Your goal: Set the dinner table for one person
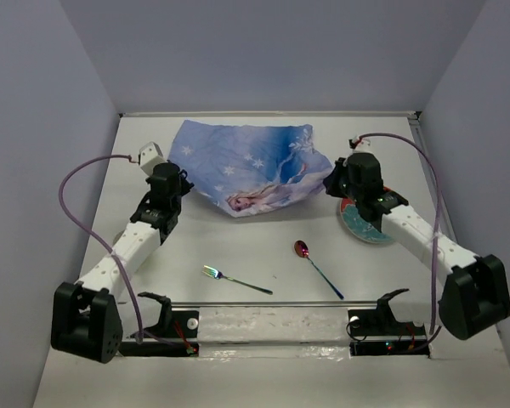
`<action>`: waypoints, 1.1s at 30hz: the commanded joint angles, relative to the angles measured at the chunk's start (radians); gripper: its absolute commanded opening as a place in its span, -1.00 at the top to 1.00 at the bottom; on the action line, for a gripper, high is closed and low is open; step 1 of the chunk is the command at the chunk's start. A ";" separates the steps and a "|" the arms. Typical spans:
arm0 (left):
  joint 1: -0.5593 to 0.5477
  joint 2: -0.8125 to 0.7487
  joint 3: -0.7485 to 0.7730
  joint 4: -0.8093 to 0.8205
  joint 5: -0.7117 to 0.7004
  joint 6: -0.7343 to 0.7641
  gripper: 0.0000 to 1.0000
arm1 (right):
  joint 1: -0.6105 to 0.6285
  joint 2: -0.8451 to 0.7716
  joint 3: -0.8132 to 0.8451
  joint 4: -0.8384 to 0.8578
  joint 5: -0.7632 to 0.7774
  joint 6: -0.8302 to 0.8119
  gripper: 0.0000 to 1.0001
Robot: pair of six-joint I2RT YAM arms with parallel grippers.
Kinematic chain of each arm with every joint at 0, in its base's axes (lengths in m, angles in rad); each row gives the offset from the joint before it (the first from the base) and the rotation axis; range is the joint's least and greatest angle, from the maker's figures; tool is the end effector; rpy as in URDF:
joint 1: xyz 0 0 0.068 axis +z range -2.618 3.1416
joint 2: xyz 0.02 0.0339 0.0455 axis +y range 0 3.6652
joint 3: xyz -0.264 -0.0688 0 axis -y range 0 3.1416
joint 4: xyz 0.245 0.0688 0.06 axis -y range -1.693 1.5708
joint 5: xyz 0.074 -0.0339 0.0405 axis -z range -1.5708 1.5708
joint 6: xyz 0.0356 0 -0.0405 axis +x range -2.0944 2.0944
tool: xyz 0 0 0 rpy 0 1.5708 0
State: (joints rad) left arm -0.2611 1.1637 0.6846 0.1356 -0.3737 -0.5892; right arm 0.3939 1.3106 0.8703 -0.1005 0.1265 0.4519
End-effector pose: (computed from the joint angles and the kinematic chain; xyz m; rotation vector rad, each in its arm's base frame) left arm 0.2559 -0.0549 0.2601 -0.5538 1.8131 -0.2223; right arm 0.2723 0.1083 0.2622 0.1379 2.1245 0.3713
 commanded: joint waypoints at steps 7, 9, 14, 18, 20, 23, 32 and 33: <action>-0.021 -0.142 0.364 -0.073 0.128 0.106 1.00 | -0.001 -0.243 0.286 -0.149 0.035 -0.133 1.00; -0.021 -0.137 0.424 -0.077 0.145 0.106 1.00 | -0.001 -0.226 0.357 -0.186 0.039 -0.143 1.00; -0.018 -0.099 0.561 -0.076 0.183 0.103 1.00 | -0.023 -0.169 0.472 -0.191 0.100 -0.189 1.00; 0.006 -0.030 0.642 -0.067 0.193 0.114 1.00 | -0.104 -0.042 0.600 -0.180 0.027 -0.202 1.00; 0.052 0.035 0.691 -0.060 0.225 0.103 1.00 | -0.153 0.057 0.697 -0.180 -0.022 -0.202 1.00; 0.131 0.132 0.778 -0.062 0.301 0.062 1.00 | -0.213 0.206 0.867 -0.195 -0.100 -0.200 1.00; 0.226 0.332 1.061 -0.188 0.403 0.088 1.00 | -0.256 0.504 1.458 -0.398 -0.160 -0.252 1.00; 0.227 0.326 1.043 -0.185 0.404 0.086 1.00 | -0.256 0.478 1.432 -0.390 -0.165 -0.249 1.00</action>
State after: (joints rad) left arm -0.0513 1.5360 1.6665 -0.0563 -0.0357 -0.5152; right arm 0.1425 1.8702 2.2185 -0.4576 -0.0071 0.2356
